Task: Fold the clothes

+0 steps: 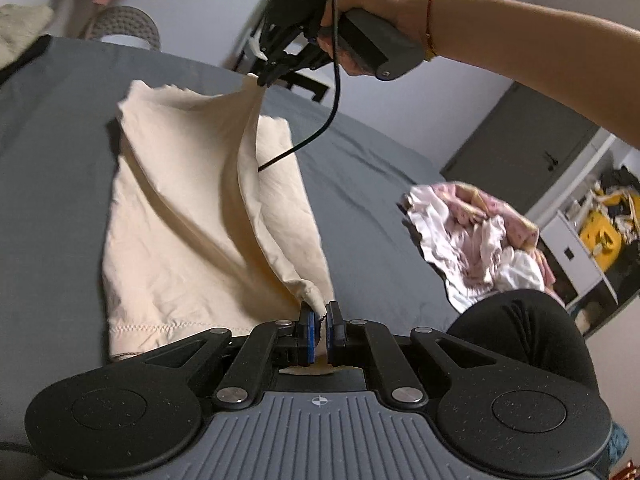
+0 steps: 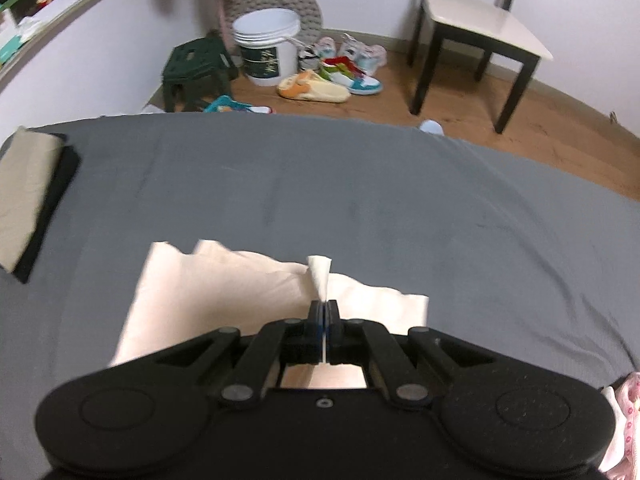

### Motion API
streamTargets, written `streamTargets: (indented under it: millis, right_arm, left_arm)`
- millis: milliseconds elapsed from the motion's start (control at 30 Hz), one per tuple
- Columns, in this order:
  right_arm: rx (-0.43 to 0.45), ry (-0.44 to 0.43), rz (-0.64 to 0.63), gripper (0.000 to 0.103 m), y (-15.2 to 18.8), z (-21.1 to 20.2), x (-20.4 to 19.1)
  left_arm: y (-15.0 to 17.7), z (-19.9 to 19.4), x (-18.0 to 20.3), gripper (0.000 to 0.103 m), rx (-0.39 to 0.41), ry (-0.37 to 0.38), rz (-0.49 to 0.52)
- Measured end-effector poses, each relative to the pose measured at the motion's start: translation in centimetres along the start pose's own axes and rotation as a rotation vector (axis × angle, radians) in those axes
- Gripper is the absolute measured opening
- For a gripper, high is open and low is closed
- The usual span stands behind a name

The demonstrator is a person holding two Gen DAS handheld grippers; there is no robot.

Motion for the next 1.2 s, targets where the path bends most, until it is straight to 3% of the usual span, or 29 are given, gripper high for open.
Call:
streamTargets:
  millis: [333,500,867,1200]
  right_arm:
    - [0.015,0.023,0.117,0.001,2.6,1.8,6.7]
    - [0.017,-0.016,0.192,0.001,4.0,2.4,8.5]
    - [0.034,-0.051,0.241,0.001,4.1,2.8,9.2]
    - [0.019,-0.032,0.202,0.005,3.7,3.4,8.5]
  left_arm:
    - [2.3,3.4,2.0,0.004,-0.096,-0.031,0.097]
    - [3.2,3.8,2.0,0.005,-0.123,-0.059,0.123]
    - [3.2,4.5,2.7,0.005,-0.156,-0.088,0.168]
    - [2.9,5.8,3.5,0.005,-0.202,-0.057,0.197]
Point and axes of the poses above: each gripper's, at about its wrist camera, not at the fingertips, and z roughly the way its jaws point, x to its right, y to its underside, the point moved 8 cm from there along z, roughly the way its jaws point, and after that the axes turned 7 degrees about x, right-handed, at the moved point
